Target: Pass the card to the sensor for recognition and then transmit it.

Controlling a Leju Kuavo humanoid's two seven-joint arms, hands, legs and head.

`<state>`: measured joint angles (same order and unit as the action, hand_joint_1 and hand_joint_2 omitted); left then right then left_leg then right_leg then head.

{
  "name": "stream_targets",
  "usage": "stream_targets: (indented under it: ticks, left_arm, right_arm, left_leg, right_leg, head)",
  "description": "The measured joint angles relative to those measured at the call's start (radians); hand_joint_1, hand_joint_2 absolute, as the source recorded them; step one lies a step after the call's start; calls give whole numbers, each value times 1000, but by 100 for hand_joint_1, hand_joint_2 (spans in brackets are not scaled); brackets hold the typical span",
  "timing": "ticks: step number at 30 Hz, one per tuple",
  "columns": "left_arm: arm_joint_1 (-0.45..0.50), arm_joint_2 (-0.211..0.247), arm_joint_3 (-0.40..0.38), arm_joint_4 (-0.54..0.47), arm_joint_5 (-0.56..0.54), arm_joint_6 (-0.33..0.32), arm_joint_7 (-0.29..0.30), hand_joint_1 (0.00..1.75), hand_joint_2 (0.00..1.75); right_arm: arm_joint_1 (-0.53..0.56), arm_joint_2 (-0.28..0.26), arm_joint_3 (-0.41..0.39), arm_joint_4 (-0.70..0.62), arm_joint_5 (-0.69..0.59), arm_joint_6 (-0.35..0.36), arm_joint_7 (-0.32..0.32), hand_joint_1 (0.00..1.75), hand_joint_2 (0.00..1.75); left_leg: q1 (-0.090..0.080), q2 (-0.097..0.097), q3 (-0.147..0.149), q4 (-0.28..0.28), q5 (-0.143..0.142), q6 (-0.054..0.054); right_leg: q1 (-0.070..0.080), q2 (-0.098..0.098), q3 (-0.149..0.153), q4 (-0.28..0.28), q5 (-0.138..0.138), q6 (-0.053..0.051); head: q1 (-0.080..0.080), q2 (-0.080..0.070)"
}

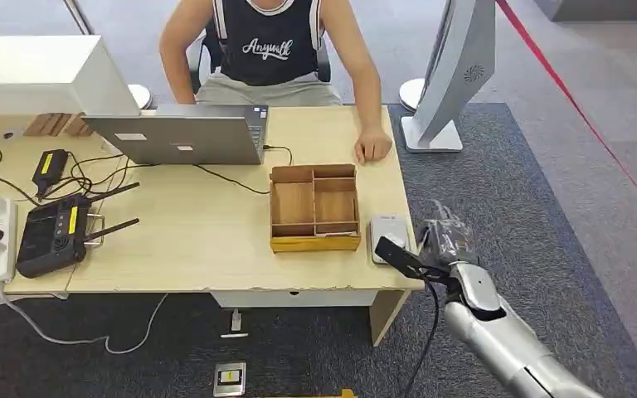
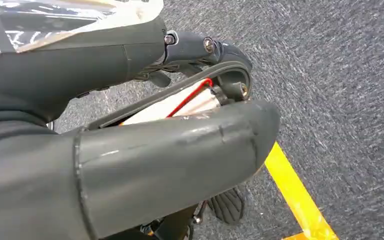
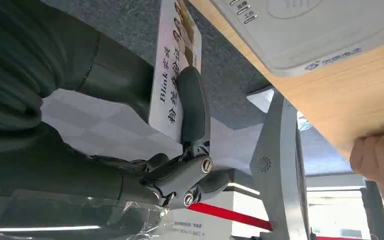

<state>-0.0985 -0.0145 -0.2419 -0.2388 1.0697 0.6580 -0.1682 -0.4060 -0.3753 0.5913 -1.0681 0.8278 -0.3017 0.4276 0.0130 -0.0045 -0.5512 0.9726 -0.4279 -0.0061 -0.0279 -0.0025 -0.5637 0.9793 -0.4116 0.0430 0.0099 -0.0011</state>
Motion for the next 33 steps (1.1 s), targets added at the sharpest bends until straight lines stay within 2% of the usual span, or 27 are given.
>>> stream_targets:
  ticks: [12, 18, 21, 24, 28, 33]
  left_arm:
    - [1, 0, 1, 0, -2, -2, -3, 0, 0]
    - [1, 0, 7, 0, -5, -2, -11, 0, 0]
    - [2, -2, 11, 0, -2, 0, -23, 0, 0]
    - [1, -10, 14, 0, -2, 0, -43, 0, 0]
    - [-4, -26, 14, 0, -7, -6, -65, 0, 0]
    - [-3, -39, 14, 0, -15, -12, -63, 0, 0]
  right_arm:
    - [-12, -10, -6, -14, -2, -19, 5, 175, 175]
    - [-108, -24, -26, -24, -4, -64, -19, 175, 175]
    - [-186, -26, -31, -39, 1, -63, -58, 175, 175]
    - [-311, 13, -19, -28, 36, -50, -121, 175, 175]
    - [-468, 84, 10, 41, 56, -34, -152, 175, 175]
    - [-568, 159, 35, 138, 53, -35, -182, 175, 175]
  left_leg:
    - [0, 0, 0, 0, 0, 0]
    - [0, 0, 0, 0, 1, 0]
    - [-1, 0, -1, 0, 1, -1]
    - [0, 1, -2, 0, 2, -2]
    - [0, -1, -3, 0, 3, -2]
    - [1, -1, -4, 0, 4, -2]
  right_leg:
    - [0, 0, 0, 0, 0, 0]
    - [0, 0, 0, 0, 1, 1]
    - [-1, 1, 0, 1, 2, 1]
    - [-1, 1, -2, 2, 2, 0]
    - [0, 0, -3, 2, 3, 0]
    - [1, 0, -3, 2, 3, 0]
  head:
    - [0, 0]
    - [0, 0]
    - [0, 0]
    - [0, 0]
    - [0, 0]
    - [0, 0]
